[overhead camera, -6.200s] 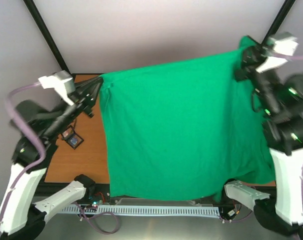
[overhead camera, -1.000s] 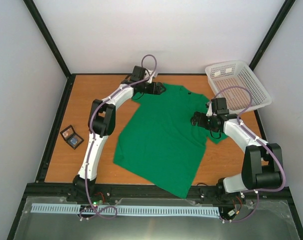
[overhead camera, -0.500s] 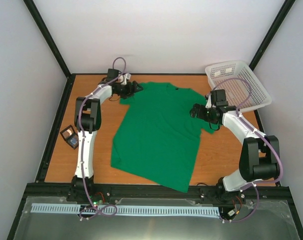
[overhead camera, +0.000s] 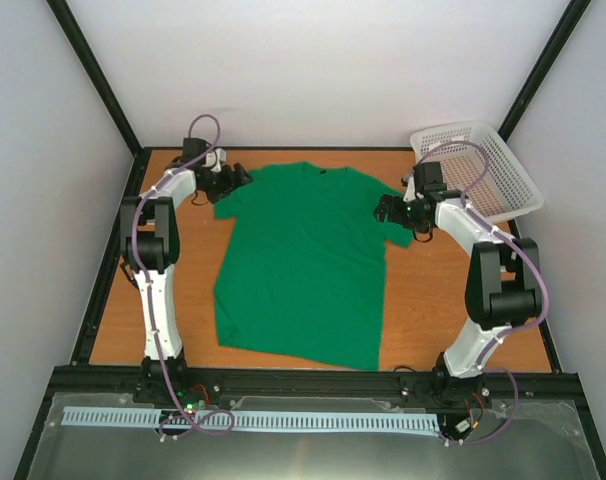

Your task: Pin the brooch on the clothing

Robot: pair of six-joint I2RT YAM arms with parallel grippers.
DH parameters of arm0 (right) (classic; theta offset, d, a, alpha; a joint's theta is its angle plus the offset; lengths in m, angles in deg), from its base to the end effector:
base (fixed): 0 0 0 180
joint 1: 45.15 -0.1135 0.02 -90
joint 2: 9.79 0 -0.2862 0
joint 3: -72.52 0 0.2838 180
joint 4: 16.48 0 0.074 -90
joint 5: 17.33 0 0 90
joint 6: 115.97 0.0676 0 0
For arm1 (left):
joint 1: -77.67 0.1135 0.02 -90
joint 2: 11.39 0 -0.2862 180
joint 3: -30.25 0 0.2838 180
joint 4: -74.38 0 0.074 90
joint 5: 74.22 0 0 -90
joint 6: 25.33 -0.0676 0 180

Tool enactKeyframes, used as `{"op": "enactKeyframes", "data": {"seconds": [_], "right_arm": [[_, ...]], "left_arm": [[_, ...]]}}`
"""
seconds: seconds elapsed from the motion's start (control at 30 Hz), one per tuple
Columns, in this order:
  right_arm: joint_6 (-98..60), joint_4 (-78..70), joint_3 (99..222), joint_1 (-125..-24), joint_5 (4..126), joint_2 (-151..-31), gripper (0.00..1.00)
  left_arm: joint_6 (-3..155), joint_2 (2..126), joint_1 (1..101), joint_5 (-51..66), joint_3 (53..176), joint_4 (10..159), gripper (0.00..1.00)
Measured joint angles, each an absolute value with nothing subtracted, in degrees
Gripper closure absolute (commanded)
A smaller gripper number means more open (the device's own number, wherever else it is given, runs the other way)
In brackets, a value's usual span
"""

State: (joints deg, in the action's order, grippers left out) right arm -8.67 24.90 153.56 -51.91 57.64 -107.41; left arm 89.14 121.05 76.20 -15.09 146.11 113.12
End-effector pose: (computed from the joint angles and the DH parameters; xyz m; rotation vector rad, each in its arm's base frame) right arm 0.3990 0.0649 0.1981 0.1411 2.6041 0.4922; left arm 0.5592 -0.0490 0.1352 -0.2919 2.5335 -0.8617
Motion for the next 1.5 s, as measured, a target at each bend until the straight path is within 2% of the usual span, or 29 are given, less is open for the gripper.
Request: {"op": "enactKeyframes", "data": {"seconds": [0.1, 0.27, 0.47, 0.67, 0.83, 1.0, 1.17, 1.27, 1.3, 1.33, 1.4, 1.5], "right_arm": [[-9.65, 25.29, 156.69, -51.93, 56.92, -111.85, 0.0], [-11.49, 26.39, 164.08, -51.98, 55.87, -120.02, 0.0], [-12.51, 27.83, 174.63, -52.02, 56.77, -128.76, 0.0], [-12.82, 29.14, 181.19, -52.02, 58.65, -135.78, 0.0], [-13.19, 31.96, 189.74, -52.13, 66.12, -141.79, 0.0], [-14.61, 37.64, 201.15, -52.24, 73.03, -148.57, 0.0], [-15.62, 45.6, 208.27, -54.31, 75.52, -148.37, 0.0], [-15.7, 45.16, 198.98, -60.68, 75.46, -138.67, 0.0], [-15.38, 44.88, 186.94, -69.96, 72.92, -126.51, 0.0], [-15.33, 44.9, 186.74, -70.29, 72.83, -126.21, 0.0], [-12.69, 35.78, 172.93, -76.26, 69.66, -115.76, 0.0], [-7.51, 34.43, 152.95, -83.21, 65.88, -100.15, 0.0]], "left_arm": [[89.16, 116.0, 76.98, -13.95, 142.68, 113.36, 0.03], [89.79, 100.85, 75.85, -14.52, 131.97, 109.09, 0.03], [91.56, 82.28, 69.75, -15.83, 108.67, 100.24, 0.03], [92.85, 72.05, 67.32, -16.99, 88.93, 99.52, 0.01], [93.75, 63.35, 67.48, -17.08, 83.64, 101.73, 0.01], [95.69, 55.59, 67.48, -16.95, 81.02, 103.65, 0.06], [99.39, 50.71, 64.0, -11.53, 78.18, 108.9, 0.1], [102.82, 47.81, 57.64, -4.79, 77.37, 113.18, 0.13], [106.82, 46.82, 51.41, 1.28, 77.37, 115.91, 0.14], [107.17, 46.82, 50.97, 1.7, 77.37, 116.15, 0.15], [109.22, 46.74, 49.66, 1.67, 76.17, 115.06, 0.19], [112.13, 46.41, 49.23, -1.3, 71.75, 110.86, 0.21]]}}
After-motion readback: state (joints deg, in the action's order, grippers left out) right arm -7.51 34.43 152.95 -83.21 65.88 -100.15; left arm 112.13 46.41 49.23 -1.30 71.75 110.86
